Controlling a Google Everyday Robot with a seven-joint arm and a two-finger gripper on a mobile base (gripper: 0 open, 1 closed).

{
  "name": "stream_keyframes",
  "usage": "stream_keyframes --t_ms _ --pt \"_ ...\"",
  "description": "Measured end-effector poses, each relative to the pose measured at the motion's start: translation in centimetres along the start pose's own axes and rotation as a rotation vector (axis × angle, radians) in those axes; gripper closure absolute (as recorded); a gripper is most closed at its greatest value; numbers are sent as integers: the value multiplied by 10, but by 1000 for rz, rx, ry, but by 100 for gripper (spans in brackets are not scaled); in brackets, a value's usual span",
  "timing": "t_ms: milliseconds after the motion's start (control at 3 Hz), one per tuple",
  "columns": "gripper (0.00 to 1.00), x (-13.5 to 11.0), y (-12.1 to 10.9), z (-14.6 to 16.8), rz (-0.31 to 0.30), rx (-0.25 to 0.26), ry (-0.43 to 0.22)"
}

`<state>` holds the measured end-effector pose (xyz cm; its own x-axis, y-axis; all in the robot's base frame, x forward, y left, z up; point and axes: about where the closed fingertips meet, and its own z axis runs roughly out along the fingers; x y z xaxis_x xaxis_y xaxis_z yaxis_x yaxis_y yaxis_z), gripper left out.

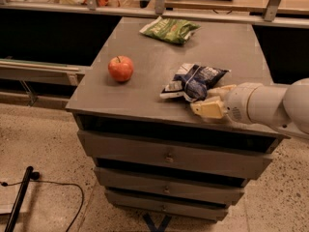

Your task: Pick blue chip bag

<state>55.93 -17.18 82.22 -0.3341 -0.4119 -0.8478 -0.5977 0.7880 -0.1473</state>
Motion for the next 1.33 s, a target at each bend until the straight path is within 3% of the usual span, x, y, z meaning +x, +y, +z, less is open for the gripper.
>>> stream_keyframes --t_ms 333,1000,1333 --pt "95 0 0 0 0 0 0" --pt "100 0 0 0 0 0 -1" --pt "100 -50 -11 -54 -20 74 -112"
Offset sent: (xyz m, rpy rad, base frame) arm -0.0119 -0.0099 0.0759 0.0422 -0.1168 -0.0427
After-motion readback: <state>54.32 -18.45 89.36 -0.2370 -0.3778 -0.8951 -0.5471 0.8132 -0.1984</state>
